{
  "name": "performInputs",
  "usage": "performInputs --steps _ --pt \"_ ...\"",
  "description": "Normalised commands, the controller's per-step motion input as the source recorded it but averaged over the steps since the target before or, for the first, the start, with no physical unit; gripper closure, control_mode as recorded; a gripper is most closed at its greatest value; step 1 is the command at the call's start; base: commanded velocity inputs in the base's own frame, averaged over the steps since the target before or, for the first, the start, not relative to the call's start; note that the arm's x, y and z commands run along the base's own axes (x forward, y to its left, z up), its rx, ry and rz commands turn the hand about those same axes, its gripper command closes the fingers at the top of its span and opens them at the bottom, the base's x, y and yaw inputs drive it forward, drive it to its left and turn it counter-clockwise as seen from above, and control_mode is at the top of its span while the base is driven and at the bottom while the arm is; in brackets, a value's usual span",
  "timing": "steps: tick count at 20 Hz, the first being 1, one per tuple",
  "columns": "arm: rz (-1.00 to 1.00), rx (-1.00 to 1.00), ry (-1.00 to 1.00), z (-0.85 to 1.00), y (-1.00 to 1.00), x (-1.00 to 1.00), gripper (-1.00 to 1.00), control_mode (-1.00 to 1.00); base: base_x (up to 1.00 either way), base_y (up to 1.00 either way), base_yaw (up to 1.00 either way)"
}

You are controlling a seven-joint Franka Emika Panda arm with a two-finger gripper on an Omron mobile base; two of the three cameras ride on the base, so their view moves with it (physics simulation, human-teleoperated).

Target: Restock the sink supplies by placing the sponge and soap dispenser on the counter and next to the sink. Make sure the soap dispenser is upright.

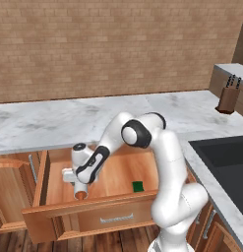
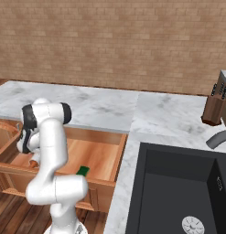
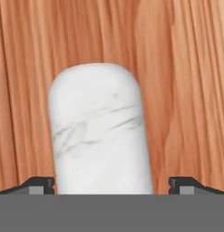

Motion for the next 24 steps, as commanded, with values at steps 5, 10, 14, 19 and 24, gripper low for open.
performInputs --steps 5,10,14,19,24 --pt "0.00 0.00 0.00 -0.35 0.14 0.00 -1.00 -1.00 0.00 0.00 0.00" --pt "0.00 0.00 -0.02 -0.59 0.00 -0.17 1.00 -1.00 0.00 0.00 0.00" --pt "-0.02 0.06 0.00 -0.25 -0.01 -0.13 1.00 -1.00 0.00 0.00 0.00" --pt "-0.20 0.19 -0.09 0.73 -0.25 -0.32 1.00 -1.00 0.00 0.00 0.00" --pt "-0.29 0.28 -0.10 1.00 -0.48 -0.54 1.00 -1.00 0.00 0.00 0.00"
